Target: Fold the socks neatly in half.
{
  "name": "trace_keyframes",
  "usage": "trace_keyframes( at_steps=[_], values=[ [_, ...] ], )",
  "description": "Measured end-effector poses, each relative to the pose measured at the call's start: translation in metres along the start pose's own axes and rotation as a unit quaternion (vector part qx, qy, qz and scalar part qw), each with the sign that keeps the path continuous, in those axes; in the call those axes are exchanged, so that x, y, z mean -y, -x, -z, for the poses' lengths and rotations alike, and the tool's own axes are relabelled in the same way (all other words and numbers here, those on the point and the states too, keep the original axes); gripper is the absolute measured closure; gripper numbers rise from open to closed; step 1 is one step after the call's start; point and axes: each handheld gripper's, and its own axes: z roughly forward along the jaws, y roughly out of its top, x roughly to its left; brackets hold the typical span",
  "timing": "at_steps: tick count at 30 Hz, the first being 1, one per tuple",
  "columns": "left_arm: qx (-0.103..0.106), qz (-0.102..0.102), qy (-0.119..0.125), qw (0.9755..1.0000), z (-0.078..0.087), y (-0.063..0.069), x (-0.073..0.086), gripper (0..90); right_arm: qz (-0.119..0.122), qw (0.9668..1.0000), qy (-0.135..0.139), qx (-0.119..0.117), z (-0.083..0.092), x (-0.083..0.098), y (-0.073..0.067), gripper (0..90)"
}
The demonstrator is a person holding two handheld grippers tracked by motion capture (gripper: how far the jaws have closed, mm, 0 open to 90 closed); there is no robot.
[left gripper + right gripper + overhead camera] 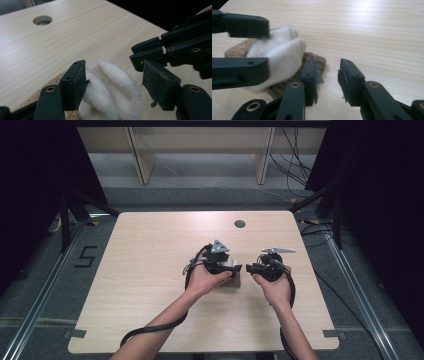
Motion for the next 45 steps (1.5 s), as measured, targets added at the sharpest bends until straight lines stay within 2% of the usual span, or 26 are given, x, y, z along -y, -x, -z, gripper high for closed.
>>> trace_keyframes(
  at_steps=[2,4,6,7,8,10,13,14,15,18,20,21,23,24,25,26,27,31,32,34,35,38,39,40,43,45],
  values=[
    [0.000,0.001,0.012,0.9999,0.007,0.001,-0.004,32.9,0.003,1.0000,0.008,0.005,0.002,-0.001,0.001,65.5],
    [-0.009,0.001,0.017,0.9998,0.017,-0.002,-0.007,32.8,-0.001,0.9999,0.015,-0.005,0.005,-0.003,-0.001,65.0],
    [-0.016,-0.003,0.012,0.9998,0.026,-0.007,-0.008,33.1,0.003,0.9998,0.020,-0.005,0.006,-0.006,-0.003,64.0],
    [-0.021,-0.005,0.011,0.9997,0.029,-0.010,-0.007,33.7,0.005,0.9997,0.019,-0.012,0.006,-0.009,-0.006,63.0],
    [-0.024,0.000,0.010,0.9996,0.032,-0.013,-0.005,34.2,0.003,0.9998,0.016,-0.015,0.006,-0.011,-0.009,61.7],
    [-0.035,-0.005,-0.004,0.9994,0.040,-0.020,0.000,34.4,0.010,0.9997,0.015,-0.020,0.005,-0.015,-0.015,60.4],
    [-0.056,0.003,-0.017,0.9983,0.051,-0.033,0.011,35.3,0.020,0.9992,0.015,-0.032,0.002,-0.025,-0.028,58.2],
    [-0.063,0.009,-0.022,0.9978,0.055,-0.039,0.016,35.6,0.010,0.9994,0.014,-0.031,0.001,-0.027,-0.034,57.2],
    [-0.070,0.013,-0.026,0.9971,0.058,-0.043,0.020,35.8,0.024,0.9991,0.010,-0.034,-0.003,-0.031,-0.036,55.8],
    [-0.077,0.016,-0.052,0.9956,0.063,-0.053,0.032,34.2,0.025,0.9992,-0.010,-0.030,-0.015,-0.036,-0.043,52.1],
    [-0.079,0.017,-0.075,0.9939,0.064,-0.057,0.041,31.5,0.022,0.9992,-0.023,-0.025,-0.022,-0.036,-0.046,49.8],
    [-0.079,0.018,-0.079,0.9936,0.063,-0.057,0.045,30.7,0.018,0.9991,-0.029,-0.023,-0.024,-0.035,-0.048,49.3],
    [-0.077,0.014,-0.088,0.9930,0.062,-0.057,0.050,29.1,0.033,0.9986,-0.036,-0.020,-0.028,-0.034,-0.048,49.6],
    [-0.077,0.009,-0.094,0.9926,0.060,-0.055,0.052,28.0,0.024,0.9986,-0.042,-0.020,-0.028,-0.032,-0.050,50.3],
    [-0.075,0.007,-0.097,0.9924,0.059,-0.055,0.054,27.6,0.026,0.9986,-0.044,-0.016,-0.029,-0.032,-0.051,51.1],
    [-0.074,0.007,-0.099,0.9923,0.057,-0.053,0.056,27.2,0.038,0.9982,-0.044,-0.013,-0.030,-0.031,-0.049,52.3],
    [-0.076,0.004,-0.101,0.9920,0.055,-0.052,0.057,27.0,0.035,0.9983,-0.044,-0.013,-0.028,-0.031,-0.051,54.0],
    [-0.078,-0.006,-0.110,0.9909,0.049,-0.050,0.061,30.4,0.054,0.9971,-0.053,-0.010,-0.026,-0.031,-0.053,73.5],
    [-0.083,-0.007,-0.112,0.9901,0.048,-0.050,0.062,31.8,0.055,0.9969,-0.056,0.000,-0.026,-0.031,-0.052,77.3],
    [-0.089,-0.010,-0.119,0.9889,0.046,-0.050,0.064,34.8,0.059,0.9965,-0.059,0.000,-0.025,-0.029,-0.050,81.6],
    [-0.089,-0.005,-0.121,0.9886,0.045,-0.050,0.066,35.4,0.057,0.9967,-0.057,0.007,-0.022,-0.029,-0.051,82.2],
    [-0.094,0.002,-0.127,0.9875,0.042,-0.050,0.071,38.1,0.055,0.9972,-0.051,0.002,-0.012,-0.027,-0.053,83.3],
    [-0.095,0.007,-0.128,0.9872,0.041,-0.050,0.073,39.0,0.067,0.9965,-0.049,0.005,-0.009,-0.027,-0.052,83.5],
    [-0.099,0.010,-0.128,0.9867,0.040,-0.050,0.075,39.7,0.052,0.9975,-0.049,0.005,-0.008,-0.025,-0.053,83.6],
    [-0.106,0.013,-0.131,0.9857,0.038,-0.050,0.079,42.2,0.074,0.9951,-0.060,0.025,-0.010,-0.017,-0.045,83.7],
    [-0.106,0.017,-0.130,0.9857,0.037,-0.050,0.081,43.2,0.057,0.9949,-0.076,0.032,-0.015,-0.011,-0.039,83.6]
  ],
)
